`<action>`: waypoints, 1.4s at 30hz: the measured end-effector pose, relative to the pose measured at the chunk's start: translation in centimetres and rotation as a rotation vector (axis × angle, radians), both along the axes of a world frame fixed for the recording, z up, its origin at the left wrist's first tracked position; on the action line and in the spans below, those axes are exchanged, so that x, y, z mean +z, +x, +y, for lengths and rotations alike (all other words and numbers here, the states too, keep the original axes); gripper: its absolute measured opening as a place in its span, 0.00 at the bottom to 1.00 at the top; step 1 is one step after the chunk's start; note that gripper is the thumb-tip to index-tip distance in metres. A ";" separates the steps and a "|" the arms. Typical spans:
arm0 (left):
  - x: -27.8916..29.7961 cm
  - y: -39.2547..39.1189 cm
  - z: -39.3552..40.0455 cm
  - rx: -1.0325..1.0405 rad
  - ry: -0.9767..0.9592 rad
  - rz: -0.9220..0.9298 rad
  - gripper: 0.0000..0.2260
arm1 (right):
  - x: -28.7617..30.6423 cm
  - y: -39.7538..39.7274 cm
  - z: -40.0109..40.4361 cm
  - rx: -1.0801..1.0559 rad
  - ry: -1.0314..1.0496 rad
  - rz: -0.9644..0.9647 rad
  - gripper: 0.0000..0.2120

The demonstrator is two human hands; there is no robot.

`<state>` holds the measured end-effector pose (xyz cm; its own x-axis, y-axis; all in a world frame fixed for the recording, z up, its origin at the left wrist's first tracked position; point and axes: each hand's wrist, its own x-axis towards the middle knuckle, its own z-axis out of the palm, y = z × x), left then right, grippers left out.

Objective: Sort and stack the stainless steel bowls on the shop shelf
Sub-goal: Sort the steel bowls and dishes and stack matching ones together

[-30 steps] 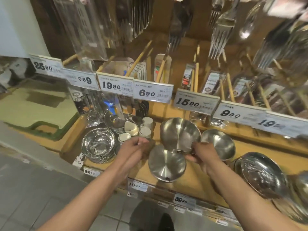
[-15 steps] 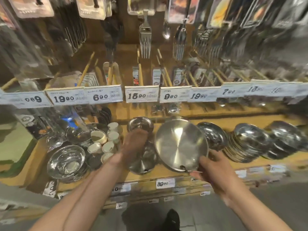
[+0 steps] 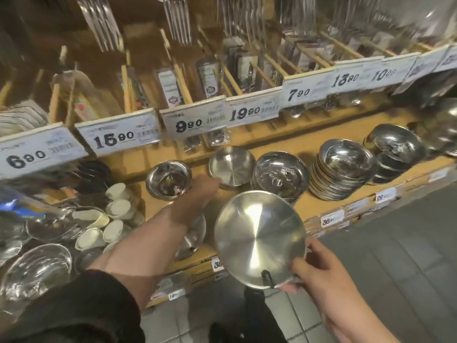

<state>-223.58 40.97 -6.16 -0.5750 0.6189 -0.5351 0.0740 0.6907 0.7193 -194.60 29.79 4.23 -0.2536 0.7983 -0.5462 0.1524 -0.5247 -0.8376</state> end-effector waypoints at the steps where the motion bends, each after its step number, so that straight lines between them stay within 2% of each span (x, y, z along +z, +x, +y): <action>1: 0.1 0.3 0.4 -0.016 -0.057 0.010 0.18 | -0.2 0.0 0.0 -0.001 0.002 -0.010 0.16; 3: 0.1 0.8 0.9 -0.071 -0.100 0.116 0.19 | -0.8 -0.2 0.2 -0.028 -0.013 -0.005 0.18; 6: -0.2 0.6 1.6 -0.063 -0.122 0.141 0.19 | -1.1 -0.4 0.5 -0.030 -0.024 -0.010 0.20; 11: 0.7 -0.1 1.3 0.141 -0.086 0.002 0.16 | -0.3 -0.6 0.7 -0.018 -0.001 -0.047 0.20; 15: 2.1 -1.5 0.2 0.231 0.021 -0.106 0.18 | 0.3 -0.7 0.7 -0.010 -0.054 0.007 0.17; 19: 4.0 -2.8 -2.1 0.263 0.105 -0.096 0.17 | 0.7 -1.2 0.5 0.020 -0.079 0.051 0.15; 23: 5.8 -4.5 -6.0 0.234 0.157 -0.080 0.04 | 1.3 -1.6 0.5 0.048 -0.093 0.072 0.15; 27: 6.9 -4.8 -11.5 0.192 0.089 0.035 0.08 | 2.3 -2.2 0.7 0.085 -0.104 0.117 0.13; 30: 6.6 -3.8 -15.4 0.241 0.033 0.121 0.04 | 2.6 -2.9 1.0 0.067 -0.133 0.171 0.12; 32: 6.0 -3.1 -17.4 0.262 -0.011 0.188 0.16 | 2.5 -3.3 1.0 0.092 -0.139 0.183 0.13; 33: 5.9 -2.9 -18.1 0.270 -0.037 0.193 0.17 | 2.5 -3.5 0.9 0.109 -0.143 0.195 0.12; 37: 5.1 -2.2 -19.7 0.309 -0.111 0.225 0.06 | 2.2 -4.2 1.0 0.165 -0.142 0.206 0.09; 40: 4.8 -1.9 -20.1 0.320 -0.132 0.283 0.05 | 1.7 -4.6 1.2 0.202 -0.139 0.190 0.09; 42: 4.8 -1.8 -20.0 0.292 -0.178 0.322 0.09 | 1.4 -4.7 1.3 0.221 -0.138 0.172 0.10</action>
